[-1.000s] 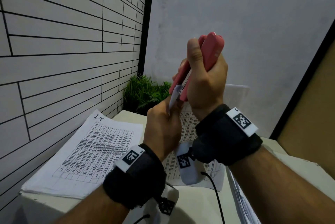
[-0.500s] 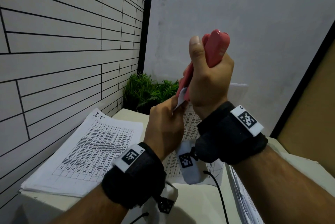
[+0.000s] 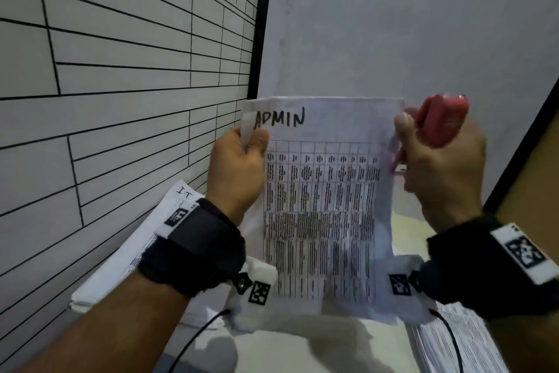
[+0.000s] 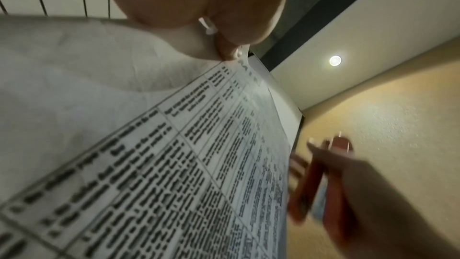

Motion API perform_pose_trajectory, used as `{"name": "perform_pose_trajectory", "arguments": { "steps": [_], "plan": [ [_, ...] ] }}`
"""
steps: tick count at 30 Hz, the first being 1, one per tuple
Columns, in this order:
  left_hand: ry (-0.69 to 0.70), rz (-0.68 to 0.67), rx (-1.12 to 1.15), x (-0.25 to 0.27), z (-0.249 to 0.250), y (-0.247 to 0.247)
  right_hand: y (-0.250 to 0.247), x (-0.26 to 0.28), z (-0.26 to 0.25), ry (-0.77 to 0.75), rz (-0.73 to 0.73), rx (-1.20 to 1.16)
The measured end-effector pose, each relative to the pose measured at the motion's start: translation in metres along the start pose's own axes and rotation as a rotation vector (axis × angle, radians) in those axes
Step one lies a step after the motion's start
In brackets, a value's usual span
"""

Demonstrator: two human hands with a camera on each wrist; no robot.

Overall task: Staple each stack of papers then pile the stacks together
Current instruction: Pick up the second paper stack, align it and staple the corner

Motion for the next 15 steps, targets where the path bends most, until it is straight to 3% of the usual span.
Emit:
{"name": "perform_pose_trajectory", "arguments": {
  "steps": [6, 9, 13, 15],
  "plan": [
    [-0.151, 0.056, 0.008, -0.012, -0.023, -0.017, 0.019, 0.053, 0.058, 0.408, -0.370, -0.198],
    [-0.283, -0.029, -0.055, -0.005, -0.050, -0.009, 0.017, 0.069, 0.079, 0.568, -0.319, -0.270],
    [-0.397, -0.396, -0.319, 0.034, -0.095, 0.027, 0.000, 0.084, 0.126, 0.907, -0.135, -0.326],
    [-0.445, -0.501, -0.396, 0.057, -0.120, 0.041, -0.007, 0.095, 0.148, 1.014, -0.156, -0.237]
  ]
}}
Point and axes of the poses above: each hand's wrist, its own x-axis away from the middle knuckle, its own y-axis out of the palm, z = x × y, the point moved 7 cm from there along -x, towards the middle knuckle, and after that the axes turned 1 degree about z, right-handed, at the moved point
